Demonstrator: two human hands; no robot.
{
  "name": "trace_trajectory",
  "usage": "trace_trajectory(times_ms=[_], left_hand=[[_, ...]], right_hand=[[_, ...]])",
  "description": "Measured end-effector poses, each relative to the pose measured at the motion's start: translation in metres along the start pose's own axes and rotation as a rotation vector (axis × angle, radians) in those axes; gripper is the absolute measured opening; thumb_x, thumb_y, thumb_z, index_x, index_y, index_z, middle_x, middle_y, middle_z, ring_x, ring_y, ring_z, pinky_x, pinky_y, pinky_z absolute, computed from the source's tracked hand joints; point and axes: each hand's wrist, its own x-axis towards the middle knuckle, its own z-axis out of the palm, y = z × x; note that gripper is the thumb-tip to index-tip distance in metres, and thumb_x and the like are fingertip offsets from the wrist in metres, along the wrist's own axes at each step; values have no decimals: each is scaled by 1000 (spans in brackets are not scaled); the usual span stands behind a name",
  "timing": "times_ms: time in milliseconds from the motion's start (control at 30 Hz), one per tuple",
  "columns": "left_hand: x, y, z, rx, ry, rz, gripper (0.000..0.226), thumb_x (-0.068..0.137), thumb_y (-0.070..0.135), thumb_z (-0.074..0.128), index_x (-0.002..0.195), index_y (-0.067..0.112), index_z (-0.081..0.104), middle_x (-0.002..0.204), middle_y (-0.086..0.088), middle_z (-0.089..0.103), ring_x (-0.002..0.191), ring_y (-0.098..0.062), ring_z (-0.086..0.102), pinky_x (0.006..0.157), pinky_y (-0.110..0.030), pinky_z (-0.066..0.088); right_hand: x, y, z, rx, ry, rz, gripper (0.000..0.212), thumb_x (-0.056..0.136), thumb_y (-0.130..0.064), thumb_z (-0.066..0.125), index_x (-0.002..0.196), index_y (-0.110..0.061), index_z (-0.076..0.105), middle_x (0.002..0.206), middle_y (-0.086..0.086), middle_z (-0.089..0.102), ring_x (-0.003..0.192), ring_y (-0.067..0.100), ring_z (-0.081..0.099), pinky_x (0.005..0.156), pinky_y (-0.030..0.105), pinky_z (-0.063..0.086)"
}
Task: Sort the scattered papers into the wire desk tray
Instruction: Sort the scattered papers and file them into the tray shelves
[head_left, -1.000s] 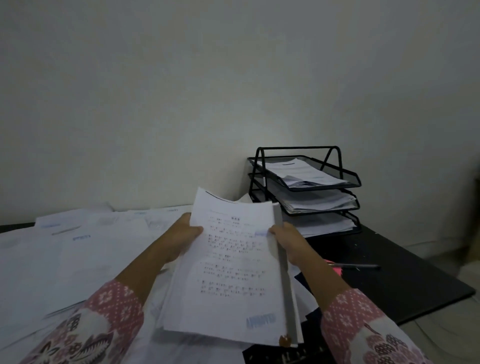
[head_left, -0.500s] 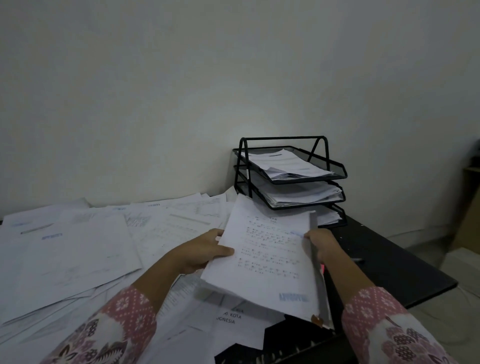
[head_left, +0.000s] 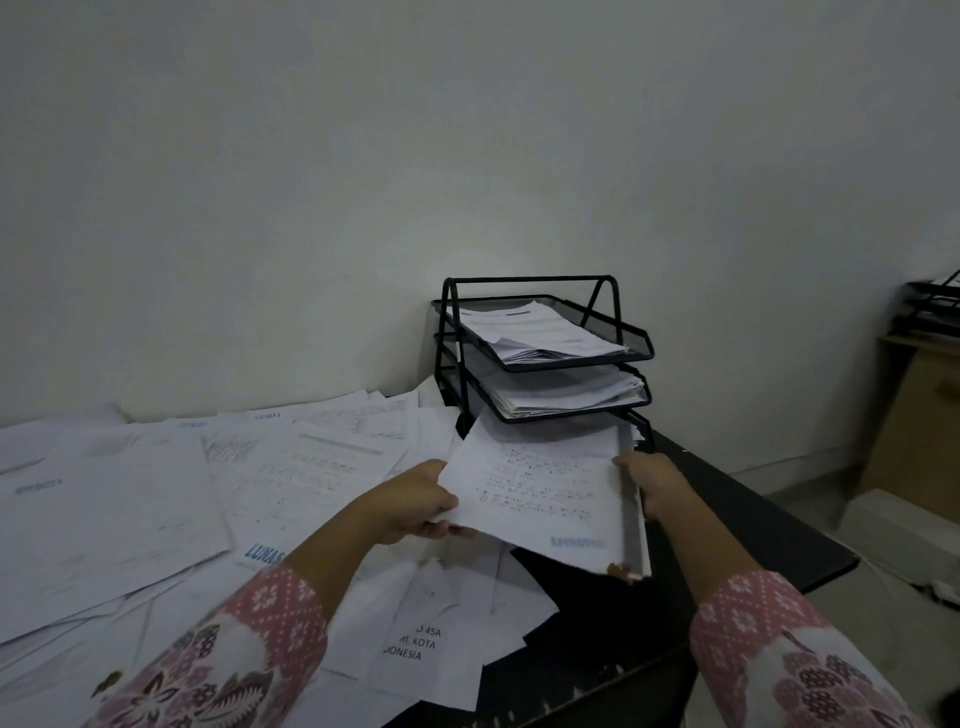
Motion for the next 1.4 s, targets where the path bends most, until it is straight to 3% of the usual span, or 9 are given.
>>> trace_trajectory(times_ms=[233,367,500,667,800,867,1000,1167,1400], left_hand=[[24,18,24,-171,145,-40,30,92,-8,27,111,11,39,90,-5,54,64,-17,65,37,-12,37],[38,20,31,-259,230,-39,35,91,-5,24,120,7,39,104,-13,61,63,-20,67,34,-14,38],[41,31,43,-417,259,-54,21,98,1,22,100,4,42,78,-17,65,50,-22,65,37,-17,47],[52,23,53,-218,257,91,21,94,8,43,115,7,46,110,-16,58,89,-28,64,70,-36,59],[63,11,55,207,397,178,37,97,39,40,120,12,53,135,-12,38,128,-28,33,110,-39,29],[67,8,58,282,402,241,51,97,48,31,136,18,43,148,-7,20,138,-27,14,113,-37,15],[89,-9,59,405,405,350,89,80,74,6,144,18,32,150,-5,29,140,-30,18,115,-43,16],[82,-14,62,426,385,352,73,95,59,14,151,13,11,159,0,4,146,-18,0,119,-34,0],[80,-17,57,507,360,297,56,101,43,16,151,17,10,159,6,-2,146,-18,-1,118,-38,6]], right_hand=[[1,-3,-5,-92,-7,-46,24,91,-17,56,106,2,53,105,17,50,101,32,51,96,43,45],[-2,0,-9,55,-81,10,10,91,-9,54,84,-2,52,77,14,52,63,22,52,45,24,45],[0,3,-7,283,-105,38,14,90,-4,54,77,-3,51,67,10,49,49,14,47,33,15,36],[6,7,0,683,-9,14,11,87,-4,60,79,-2,55,72,10,56,42,10,55,38,15,46],[8,11,8,637,12,-15,9,87,-8,64,84,-2,57,80,12,60,68,17,59,61,25,53],[12,14,13,478,3,-19,2,89,-1,56,87,-1,54,75,11,55,62,17,53,54,23,51],[24,11,19,259,103,-102,16,91,7,41,103,-2,45,81,15,53,59,19,54,50,25,49],[43,-1,25,315,144,-136,20,91,7,44,108,-3,48,74,11,55,56,18,58,53,23,53],[58,-15,42,359,115,-119,12,89,10,48,97,2,45,66,13,53,49,25,62,59,38,57]])
